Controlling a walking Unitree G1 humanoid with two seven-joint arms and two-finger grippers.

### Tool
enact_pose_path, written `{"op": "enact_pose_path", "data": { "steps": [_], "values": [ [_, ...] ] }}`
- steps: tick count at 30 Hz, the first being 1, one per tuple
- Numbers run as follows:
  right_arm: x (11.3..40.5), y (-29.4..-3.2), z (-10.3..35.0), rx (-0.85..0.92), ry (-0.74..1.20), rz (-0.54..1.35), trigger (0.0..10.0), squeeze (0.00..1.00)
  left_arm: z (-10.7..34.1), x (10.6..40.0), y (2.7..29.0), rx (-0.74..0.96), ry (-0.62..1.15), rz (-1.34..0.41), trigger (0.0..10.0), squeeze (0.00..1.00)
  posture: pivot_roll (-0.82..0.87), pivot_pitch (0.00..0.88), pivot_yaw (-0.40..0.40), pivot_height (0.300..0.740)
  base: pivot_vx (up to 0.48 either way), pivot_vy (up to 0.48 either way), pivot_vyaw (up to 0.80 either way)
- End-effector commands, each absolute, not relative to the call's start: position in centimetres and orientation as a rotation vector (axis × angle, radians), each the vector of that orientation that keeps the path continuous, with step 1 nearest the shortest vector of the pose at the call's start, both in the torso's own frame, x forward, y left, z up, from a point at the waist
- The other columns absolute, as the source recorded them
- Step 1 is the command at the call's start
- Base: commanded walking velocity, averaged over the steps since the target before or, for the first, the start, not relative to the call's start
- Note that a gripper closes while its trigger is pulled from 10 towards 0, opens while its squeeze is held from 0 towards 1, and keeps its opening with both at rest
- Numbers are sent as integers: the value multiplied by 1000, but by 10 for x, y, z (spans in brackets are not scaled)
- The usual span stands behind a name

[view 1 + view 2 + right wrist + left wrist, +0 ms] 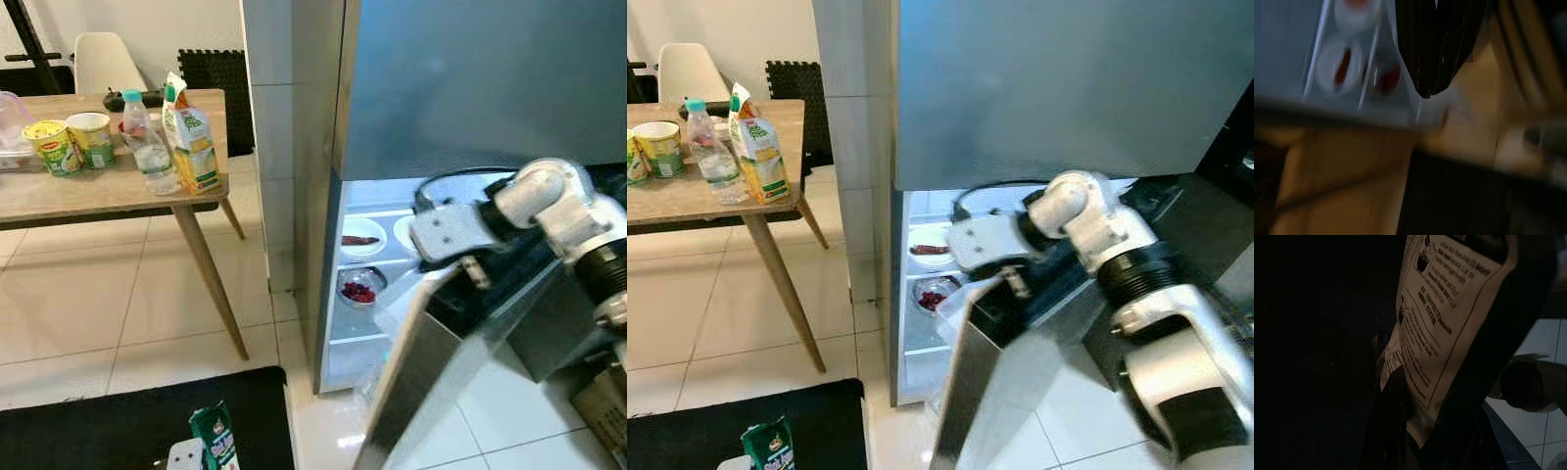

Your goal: Restocking fridge

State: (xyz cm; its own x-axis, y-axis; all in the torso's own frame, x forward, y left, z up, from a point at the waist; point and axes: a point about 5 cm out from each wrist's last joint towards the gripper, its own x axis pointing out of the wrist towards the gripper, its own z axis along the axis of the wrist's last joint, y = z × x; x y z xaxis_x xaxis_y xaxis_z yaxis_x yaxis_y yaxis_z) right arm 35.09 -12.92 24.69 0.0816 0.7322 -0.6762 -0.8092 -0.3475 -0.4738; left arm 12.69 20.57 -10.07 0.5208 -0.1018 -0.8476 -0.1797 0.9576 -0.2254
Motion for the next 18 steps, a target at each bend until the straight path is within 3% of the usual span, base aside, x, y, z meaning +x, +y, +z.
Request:
{"op": "enact_pose_path", "data": {
  "steps": [1, 3, 9, 15, 18],
  "values": [
    [349, -128, 252, -1040, 55, 1601, 10000, 0, -105, 117, 197, -324, 1074, 29, 10000, 0, -103, 7, -58, 740, 0, 0, 0],
    [336, -116, 262, -876, -79, 1704, 10000, 0, -105, 117, 197, -324, 1074, 29, 10000, 0, -103, 7, -58, 740, 0, 0, 0],
    [319, -113, 271, -717, -158, 1806, 10000, 0, -105, 117, 197, -323, 1074, 31, 10000, 0, -95, 3, -60, 740, 0, 0, 0],
    [311, -115, 273, -657, -177, 1840, 10000, 0, -105, 117, 197, -318, 1079, 23, 10000, 0, -95, 0, -57, 740, 0, 0, 0],
    [313, -118, 270, -694, -154, 1809, 10000, 0, -105, 118, 197, -311, 1080, 17, 10000, 0, -94, 0, -56, 740, -286, 0, 0]
  ]
}}
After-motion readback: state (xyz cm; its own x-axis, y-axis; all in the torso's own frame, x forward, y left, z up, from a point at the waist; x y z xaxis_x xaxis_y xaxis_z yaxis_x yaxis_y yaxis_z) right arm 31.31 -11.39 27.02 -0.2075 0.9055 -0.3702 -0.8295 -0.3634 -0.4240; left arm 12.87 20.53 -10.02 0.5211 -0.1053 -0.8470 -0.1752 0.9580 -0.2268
